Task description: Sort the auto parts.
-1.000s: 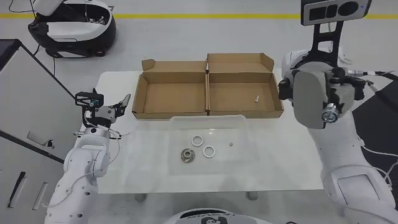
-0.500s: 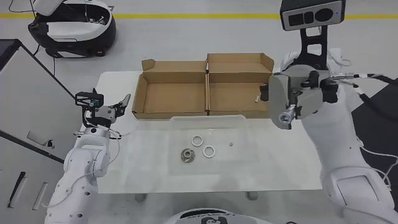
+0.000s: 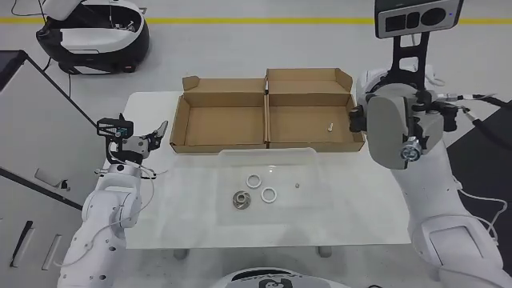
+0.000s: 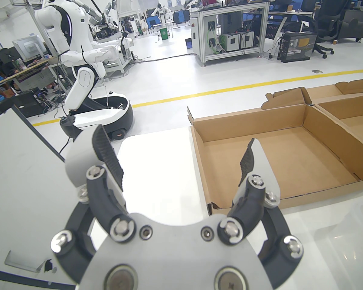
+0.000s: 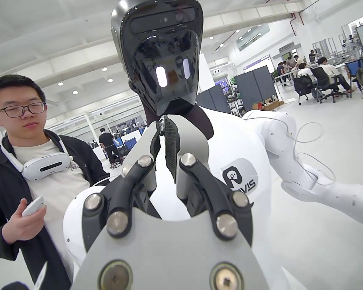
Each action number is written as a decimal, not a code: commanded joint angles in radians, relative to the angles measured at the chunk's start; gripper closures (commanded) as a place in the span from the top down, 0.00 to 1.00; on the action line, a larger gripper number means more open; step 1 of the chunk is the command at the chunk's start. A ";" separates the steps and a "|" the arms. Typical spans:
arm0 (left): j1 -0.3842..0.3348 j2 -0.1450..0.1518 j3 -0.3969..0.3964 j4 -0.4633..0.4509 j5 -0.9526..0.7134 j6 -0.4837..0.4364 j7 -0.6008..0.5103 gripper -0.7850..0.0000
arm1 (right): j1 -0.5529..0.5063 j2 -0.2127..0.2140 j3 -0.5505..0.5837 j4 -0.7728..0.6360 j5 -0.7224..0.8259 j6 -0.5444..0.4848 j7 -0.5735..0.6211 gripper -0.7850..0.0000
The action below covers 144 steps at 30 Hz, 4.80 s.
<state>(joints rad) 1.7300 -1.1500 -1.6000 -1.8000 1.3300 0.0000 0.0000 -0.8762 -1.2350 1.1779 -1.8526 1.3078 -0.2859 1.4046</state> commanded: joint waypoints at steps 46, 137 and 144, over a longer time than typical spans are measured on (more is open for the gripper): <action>0.000 0.000 0.000 0.000 0.000 0.000 0.000 1.00 | -0.084 0.123 0.391 0.200 -0.762 0.441 -0.006 0.00; 0.000 0.000 0.000 0.000 0.000 0.000 0.000 1.00 | 0.480 -0.121 -0.678 1.253 -1.863 0.398 -0.100 0.00; 0.000 0.000 0.000 0.000 0.000 0.000 0.000 1.00 | 0.468 -0.142 -0.676 1.315 -1.848 0.375 -0.129 0.00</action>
<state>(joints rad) 1.7300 -1.1500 -1.6000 -1.8000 1.3300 0.0000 0.0000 -0.4074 -1.3754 0.5026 -0.5426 -0.5396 0.0913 1.2783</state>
